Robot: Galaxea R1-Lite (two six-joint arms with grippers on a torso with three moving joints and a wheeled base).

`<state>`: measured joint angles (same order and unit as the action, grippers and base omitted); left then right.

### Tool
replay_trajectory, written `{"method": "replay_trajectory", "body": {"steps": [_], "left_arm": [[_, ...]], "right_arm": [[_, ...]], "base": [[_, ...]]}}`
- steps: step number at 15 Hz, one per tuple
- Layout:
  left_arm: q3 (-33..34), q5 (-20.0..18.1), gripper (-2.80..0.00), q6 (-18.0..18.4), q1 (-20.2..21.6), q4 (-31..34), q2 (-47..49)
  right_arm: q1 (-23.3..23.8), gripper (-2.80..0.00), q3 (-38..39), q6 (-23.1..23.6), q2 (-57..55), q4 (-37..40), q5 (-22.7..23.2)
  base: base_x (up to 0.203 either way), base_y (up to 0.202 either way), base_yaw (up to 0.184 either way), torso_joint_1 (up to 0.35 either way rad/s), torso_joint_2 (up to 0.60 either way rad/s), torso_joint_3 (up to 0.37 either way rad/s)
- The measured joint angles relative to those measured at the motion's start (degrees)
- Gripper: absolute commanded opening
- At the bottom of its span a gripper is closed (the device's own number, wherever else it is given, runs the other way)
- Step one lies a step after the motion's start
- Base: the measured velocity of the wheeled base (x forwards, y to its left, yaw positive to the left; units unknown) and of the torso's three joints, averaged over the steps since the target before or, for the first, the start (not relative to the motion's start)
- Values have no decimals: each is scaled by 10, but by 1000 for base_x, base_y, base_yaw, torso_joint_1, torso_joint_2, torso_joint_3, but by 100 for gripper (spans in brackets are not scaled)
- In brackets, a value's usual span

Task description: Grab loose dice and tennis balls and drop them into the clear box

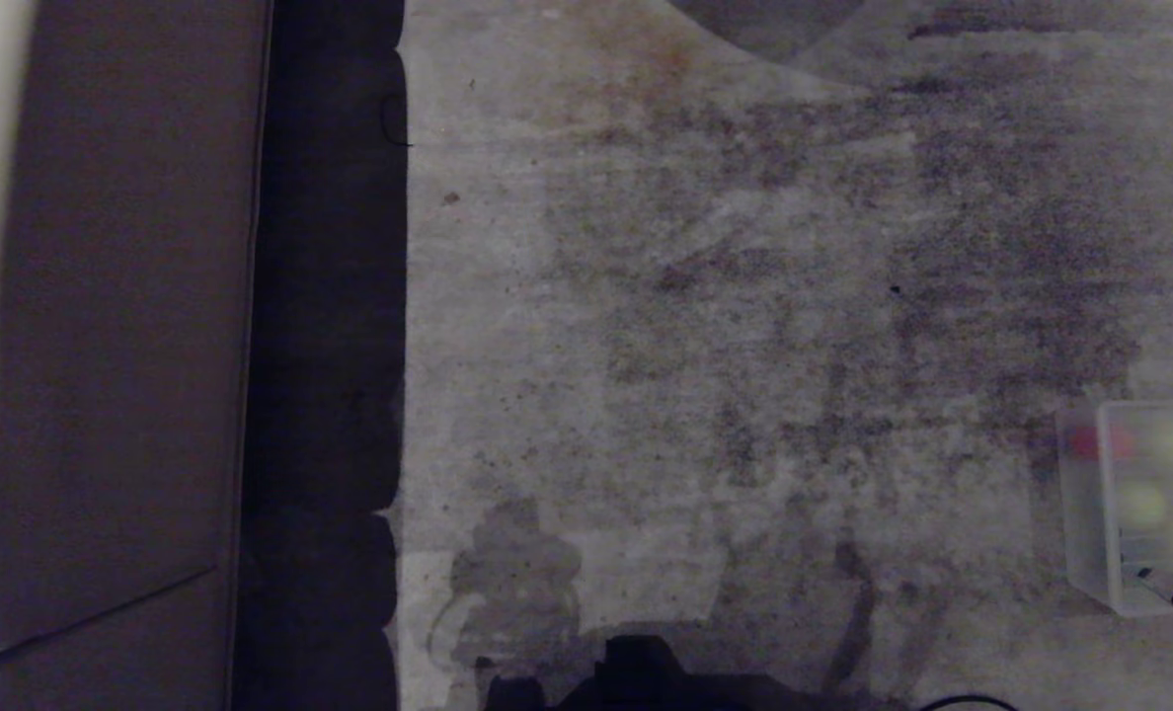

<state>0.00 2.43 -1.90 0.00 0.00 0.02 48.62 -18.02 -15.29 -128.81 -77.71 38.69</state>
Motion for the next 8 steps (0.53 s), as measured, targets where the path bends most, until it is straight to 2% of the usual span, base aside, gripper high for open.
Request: {"method": "replay_trajectory", "body": {"steps": [5,8], "left_arm": [[0,0,-280,0,0,0,0],[0,0,-280,0,0,0,0]], "right_arm": [[-83,-280,47,7,108,-1,-4],[-96,-280,73,28,170,24,-4]], "base": [[0,0,0,0,0,0],[0,0,0,0,0,0]]}}
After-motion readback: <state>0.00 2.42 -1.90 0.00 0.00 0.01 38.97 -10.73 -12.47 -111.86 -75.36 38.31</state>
